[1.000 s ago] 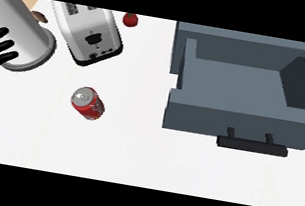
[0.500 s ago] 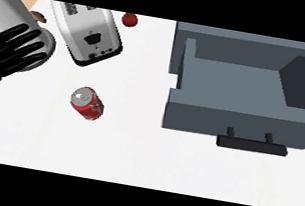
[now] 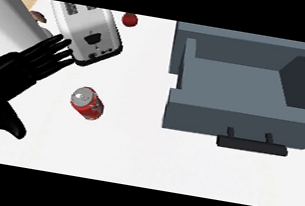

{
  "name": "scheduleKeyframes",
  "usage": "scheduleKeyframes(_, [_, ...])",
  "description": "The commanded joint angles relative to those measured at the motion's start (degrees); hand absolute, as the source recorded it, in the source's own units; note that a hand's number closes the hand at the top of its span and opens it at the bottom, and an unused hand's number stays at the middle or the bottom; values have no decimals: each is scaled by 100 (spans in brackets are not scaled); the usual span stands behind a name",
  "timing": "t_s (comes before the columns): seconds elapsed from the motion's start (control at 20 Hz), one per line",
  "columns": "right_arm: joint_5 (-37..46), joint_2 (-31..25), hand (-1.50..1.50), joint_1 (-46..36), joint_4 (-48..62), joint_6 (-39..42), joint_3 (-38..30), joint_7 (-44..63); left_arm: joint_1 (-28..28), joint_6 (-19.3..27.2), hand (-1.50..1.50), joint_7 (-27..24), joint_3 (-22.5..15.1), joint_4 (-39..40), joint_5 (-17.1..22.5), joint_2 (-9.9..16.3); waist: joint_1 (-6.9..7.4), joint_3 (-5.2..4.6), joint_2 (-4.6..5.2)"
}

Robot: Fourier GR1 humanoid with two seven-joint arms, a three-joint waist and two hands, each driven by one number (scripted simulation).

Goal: Pick up the can, place it into the drawer and close the drawer

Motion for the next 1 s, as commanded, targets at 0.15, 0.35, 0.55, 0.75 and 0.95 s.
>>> scheduleKeyframes(0.15, [-6,216,-150,2,203,372,-309,-184,96,-155,-150,-512,-156,355,-726,-390,17,0,-3])
scheduleKeyframes(0.35, [-23,50,-150,-285,210,272,-273,99,-152,-96,-150,-1376,-272,1310,-1759,-647,2,-2,8])
scheduleKeyframes(0.55, [50,558,-150,334,-170,656,-328,-129,-379,-366,-150,-1850,125,2105,-1792,-385,-31,-3,5])
scheduleKeyframes(0.75, [186,302,-150,-313,309,477,-335,55,-355,-536,-150,-2712,129,2844,-2334,-367,4,-3,12])
scheduleKeyframes(0.95, [-588,144,-150,188,-44,842,-884,329,-328,-237,-150,-3144,62,3006,-2737,-484,-12,-2,-1])
